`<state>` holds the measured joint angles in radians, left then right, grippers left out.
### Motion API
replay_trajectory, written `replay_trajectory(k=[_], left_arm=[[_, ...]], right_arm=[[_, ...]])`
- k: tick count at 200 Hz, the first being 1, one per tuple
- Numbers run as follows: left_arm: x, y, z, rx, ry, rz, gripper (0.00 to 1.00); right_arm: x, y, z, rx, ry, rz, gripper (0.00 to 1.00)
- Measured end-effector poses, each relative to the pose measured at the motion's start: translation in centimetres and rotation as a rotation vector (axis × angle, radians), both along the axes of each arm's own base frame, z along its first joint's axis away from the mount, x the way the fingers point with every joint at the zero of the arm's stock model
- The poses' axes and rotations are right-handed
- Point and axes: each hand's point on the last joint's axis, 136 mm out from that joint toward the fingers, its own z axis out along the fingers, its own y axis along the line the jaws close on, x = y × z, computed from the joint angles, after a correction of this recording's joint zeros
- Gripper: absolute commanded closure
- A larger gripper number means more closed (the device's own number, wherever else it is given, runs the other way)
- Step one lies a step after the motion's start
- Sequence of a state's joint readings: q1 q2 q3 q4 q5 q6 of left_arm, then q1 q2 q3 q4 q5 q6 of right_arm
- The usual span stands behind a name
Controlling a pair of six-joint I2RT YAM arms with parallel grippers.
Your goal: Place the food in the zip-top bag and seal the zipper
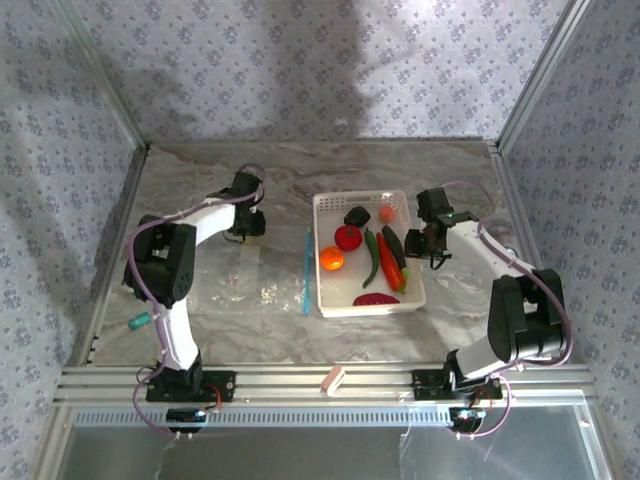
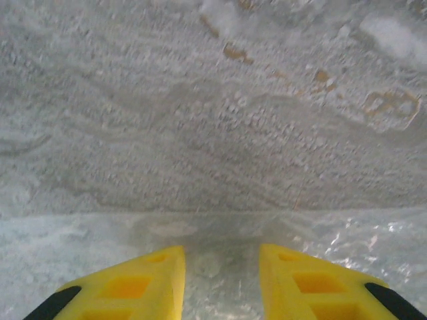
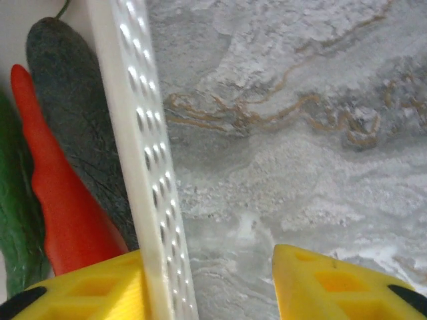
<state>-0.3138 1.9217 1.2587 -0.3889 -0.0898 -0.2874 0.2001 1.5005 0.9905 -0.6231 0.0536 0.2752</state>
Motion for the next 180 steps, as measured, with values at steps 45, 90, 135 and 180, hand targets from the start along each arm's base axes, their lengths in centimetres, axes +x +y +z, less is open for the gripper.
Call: replay_trajectory(k=[45, 90, 135, 180], left_arm=[[-0.3, -1.1, 0.8, -0.026, -0.003, -0.024, 0.61], [-3.5, -5.5, 5.3, -0.073, -0.065, -0.115, 0.60], [-6.6, -9.4, 6.3, -0.110, -0.065, -0.172, 0.59], [-9.2, -9.9, 4.2, -0.093, 0.005, -0.162, 0.59]], right_arm=[[1.2, -0.1, -0.8, 0.002, 0.025, -0.016, 0.71], [1.4, -1.8, -0.9, -0.007, 0.029, -0.066, 0.70], [1.3, -2.8, -0.8, -0.017, 0.033, -0.092, 0.72], [0.1, -2.9, -0.2, -0.006, 0.029, -0.114, 0.73]])
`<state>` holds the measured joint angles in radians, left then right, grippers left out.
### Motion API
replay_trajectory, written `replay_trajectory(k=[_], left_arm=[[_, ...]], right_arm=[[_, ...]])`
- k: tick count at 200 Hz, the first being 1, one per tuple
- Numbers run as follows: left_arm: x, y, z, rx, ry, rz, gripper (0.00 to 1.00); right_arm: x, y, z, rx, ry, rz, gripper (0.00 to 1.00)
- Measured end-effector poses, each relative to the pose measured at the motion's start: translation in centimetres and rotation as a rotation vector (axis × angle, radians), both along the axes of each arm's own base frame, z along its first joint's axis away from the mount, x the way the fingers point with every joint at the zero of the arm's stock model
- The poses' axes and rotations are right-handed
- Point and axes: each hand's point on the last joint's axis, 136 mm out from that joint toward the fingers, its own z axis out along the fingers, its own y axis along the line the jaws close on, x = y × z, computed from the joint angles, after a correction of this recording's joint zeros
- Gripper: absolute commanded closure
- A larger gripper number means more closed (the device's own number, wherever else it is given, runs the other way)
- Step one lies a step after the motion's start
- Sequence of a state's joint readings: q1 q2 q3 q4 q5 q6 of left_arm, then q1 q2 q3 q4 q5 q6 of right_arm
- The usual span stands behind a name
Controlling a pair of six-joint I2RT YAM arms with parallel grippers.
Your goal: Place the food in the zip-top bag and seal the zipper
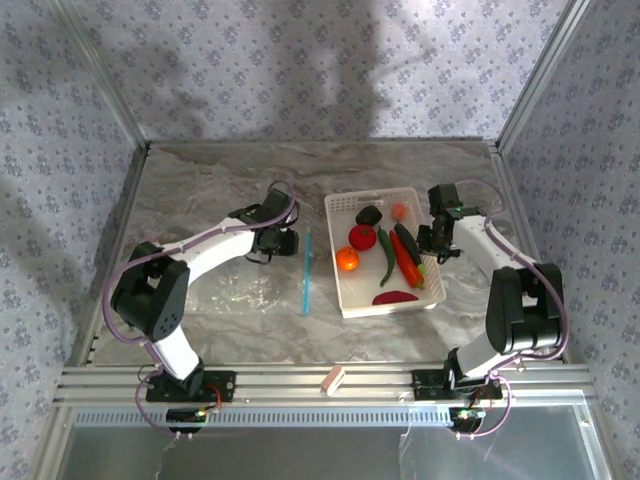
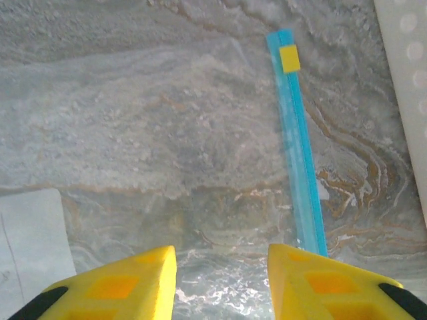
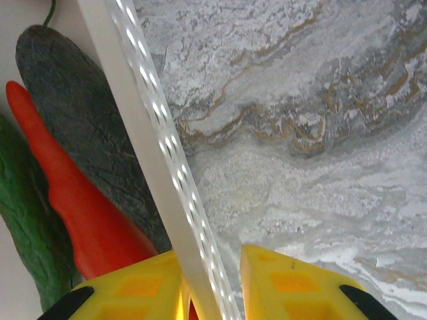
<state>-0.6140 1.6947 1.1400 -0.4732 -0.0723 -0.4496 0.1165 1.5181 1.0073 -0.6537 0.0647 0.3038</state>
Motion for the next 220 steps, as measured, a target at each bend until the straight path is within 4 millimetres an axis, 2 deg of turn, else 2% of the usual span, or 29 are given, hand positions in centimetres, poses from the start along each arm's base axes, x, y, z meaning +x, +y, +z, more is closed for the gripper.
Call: replay_trajectory(k=[16, 39, 56, 110, 160, 220], left_arm=[[-0.5, -0.8, -0.2, -0.003, 0.006, -0.012, 0.58], [-1.3, -1.8, -0.8, 0.003, 0.021, -0.034, 0.56], [-1.8, -2.3, -1.2, 0.009, 0.030, -0.044, 0.54], [-2.2, -3.0, -2.5, 0.037, 0.052, -0.053, 0.55], [-1.6, -4.1, -3.2, 0.055, 0.052, -0.064, 0.55], [-1.5, -4.0, -4.7, 0.082, 0.079, -0.063, 0.55]], right_arm=[[-0.5, -0.4, -0.1, 0.002, 0.005, -0.013, 0.72], [-0.9, -1.2, -0.3, 0.000, 0.012, -0.039, 0.53], [-1.1, -1.5, -0.3, 0.004, 0.010, -0.056, 0.47], [-1.0, -1.2, 0.6, 0.025, -0.019, -0.050, 0.45], [-0.9, -0.9, 1.2, 0.043, -0.038, -0.043, 0.44], [-0.9, -0.6, 1.7, 0.061, -0.057, -0.037, 0.44]])
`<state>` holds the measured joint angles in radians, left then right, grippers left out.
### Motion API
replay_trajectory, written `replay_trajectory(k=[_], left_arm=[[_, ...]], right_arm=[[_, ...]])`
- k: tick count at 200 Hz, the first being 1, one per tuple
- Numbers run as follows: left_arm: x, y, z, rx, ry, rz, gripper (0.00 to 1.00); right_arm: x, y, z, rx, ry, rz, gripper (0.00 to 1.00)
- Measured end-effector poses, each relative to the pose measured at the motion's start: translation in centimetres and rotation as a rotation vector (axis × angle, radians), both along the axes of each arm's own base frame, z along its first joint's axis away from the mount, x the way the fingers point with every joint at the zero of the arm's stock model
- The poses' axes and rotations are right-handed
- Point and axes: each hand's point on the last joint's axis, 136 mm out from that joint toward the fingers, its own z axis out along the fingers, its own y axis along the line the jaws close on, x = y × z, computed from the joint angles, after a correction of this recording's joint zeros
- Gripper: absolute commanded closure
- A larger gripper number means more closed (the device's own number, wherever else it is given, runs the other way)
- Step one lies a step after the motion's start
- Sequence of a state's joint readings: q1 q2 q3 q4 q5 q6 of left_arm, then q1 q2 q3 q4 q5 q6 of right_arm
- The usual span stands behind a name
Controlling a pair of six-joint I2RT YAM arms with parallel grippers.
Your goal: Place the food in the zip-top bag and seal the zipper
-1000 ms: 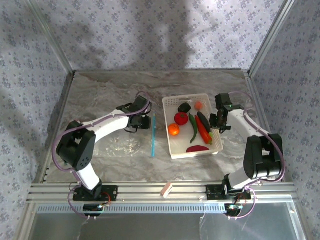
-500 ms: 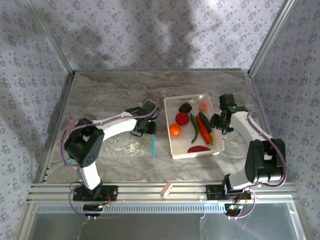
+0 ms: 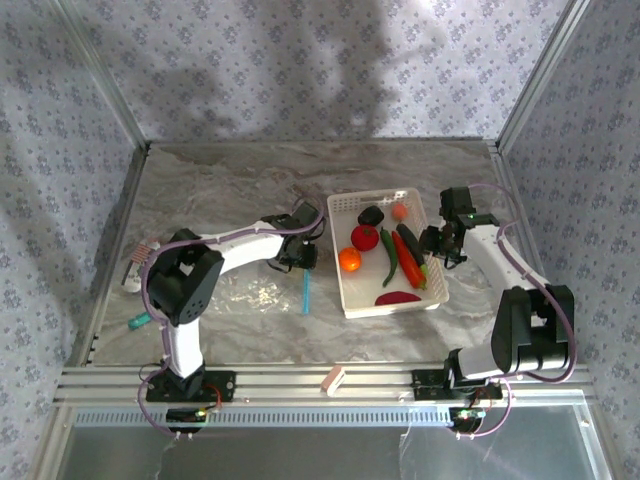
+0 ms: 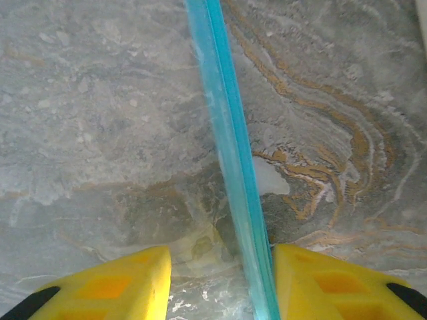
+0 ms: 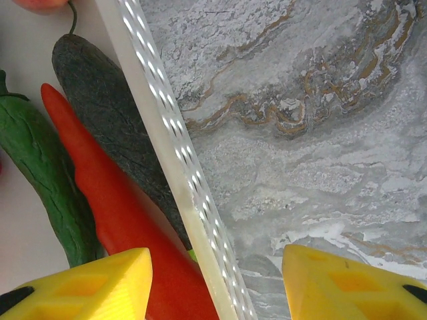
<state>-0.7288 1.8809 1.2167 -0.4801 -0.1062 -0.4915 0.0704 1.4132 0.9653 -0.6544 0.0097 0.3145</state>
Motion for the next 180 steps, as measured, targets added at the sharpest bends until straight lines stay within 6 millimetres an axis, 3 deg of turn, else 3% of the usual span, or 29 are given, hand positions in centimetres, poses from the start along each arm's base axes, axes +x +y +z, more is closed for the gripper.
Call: replay_trajectory(k=[60, 118, 156, 180], left_arm=[[0.2, -0.2, -0.2, 0.005, 0.007, -0.003, 0.71], [0.5, 0.4, -0.5, 0.000, 0.028, 0.013, 1.00], [1.0, 1.2, 0.0, -0.026, 0.042, 0.022, 1.00], [1.7, 1.9, 2.7, -0.086, 0.017, 0.039, 1.00]], right_arm=[[0.1, 0.2, 0.1, 0.010, -0.008, 0.004, 0.44], [0.1, 0.3, 0.1, 0.018, -0.007, 0.008, 0.44], [-0.1, 1.3, 0.8, 0.021, -0.025, 0.048, 0.50], [-0.5, 3.2, 2.9, 0.035, -0.072, 0.116, 0.54]])
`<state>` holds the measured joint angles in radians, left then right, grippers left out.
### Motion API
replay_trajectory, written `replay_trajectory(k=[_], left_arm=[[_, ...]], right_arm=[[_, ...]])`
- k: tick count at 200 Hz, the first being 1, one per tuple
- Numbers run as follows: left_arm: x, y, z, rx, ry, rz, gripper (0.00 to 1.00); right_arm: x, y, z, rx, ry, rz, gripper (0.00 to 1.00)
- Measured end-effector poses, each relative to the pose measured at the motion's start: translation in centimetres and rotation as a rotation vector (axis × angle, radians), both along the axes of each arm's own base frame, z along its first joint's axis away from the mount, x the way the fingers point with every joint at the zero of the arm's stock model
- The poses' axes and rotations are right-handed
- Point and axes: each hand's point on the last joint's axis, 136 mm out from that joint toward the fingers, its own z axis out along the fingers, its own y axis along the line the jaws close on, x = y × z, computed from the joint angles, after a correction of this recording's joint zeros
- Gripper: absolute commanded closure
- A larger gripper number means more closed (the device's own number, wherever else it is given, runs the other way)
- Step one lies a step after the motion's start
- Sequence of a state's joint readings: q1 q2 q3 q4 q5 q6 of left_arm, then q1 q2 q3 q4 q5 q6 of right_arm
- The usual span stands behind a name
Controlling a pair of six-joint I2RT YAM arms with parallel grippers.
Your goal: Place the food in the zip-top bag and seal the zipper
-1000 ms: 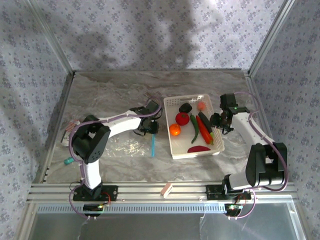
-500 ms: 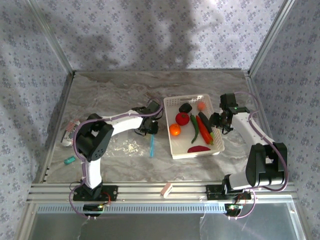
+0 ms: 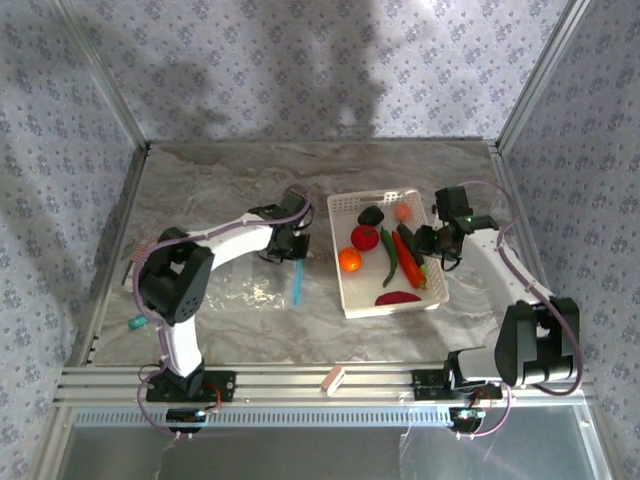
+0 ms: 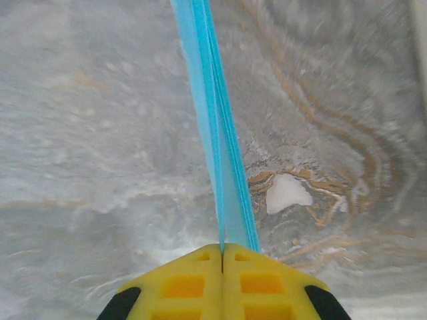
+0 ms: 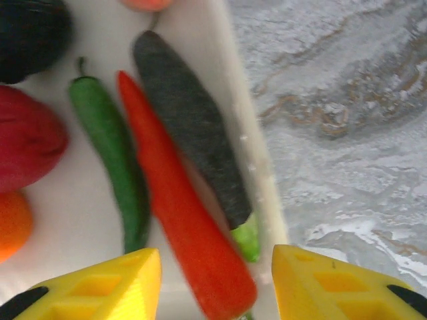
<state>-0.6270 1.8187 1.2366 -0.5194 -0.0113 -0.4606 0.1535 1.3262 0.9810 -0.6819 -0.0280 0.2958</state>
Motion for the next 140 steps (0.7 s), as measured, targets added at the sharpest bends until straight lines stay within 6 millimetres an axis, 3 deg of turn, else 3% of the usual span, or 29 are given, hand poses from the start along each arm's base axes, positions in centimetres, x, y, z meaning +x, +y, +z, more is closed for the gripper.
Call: replay_trajectory(k=[42, 71, 91, 108, 140], left_arm=[[1.4, 0.2, 6.8, -0.134, -0.102, 0.014, 1.00], [1.1, -0.2, 9.3, -0.216, -0.126, -0.004, 1.00], [1.1, -0.6, 9.9, -0.257, -0.121, -0.014, 1.00], [1.1, -0.8, 10.0, -0.283, -0.111, -0.019, 1.00], [1.1, -1.5, 10.5, -0.321, -0.113, -0.037, 1.00]], right_arm=[[-1.0, 6.5, 7.3, 0.153, -0.195, 0.197, 0.60], [-2.2, 12.3, 9.8, 0.320, -0.258, 0.333, 0.62], [-2.9, 16.9, 9.6, 0.410, -0.241, 0.419, 0.66], [-3.1, 20.3, 7.9, 0.447, -0.191, 0.469, 0.67], [-2.7, 23.8, 4.3, 0.459, -0.094, 0.486, 0.68]])
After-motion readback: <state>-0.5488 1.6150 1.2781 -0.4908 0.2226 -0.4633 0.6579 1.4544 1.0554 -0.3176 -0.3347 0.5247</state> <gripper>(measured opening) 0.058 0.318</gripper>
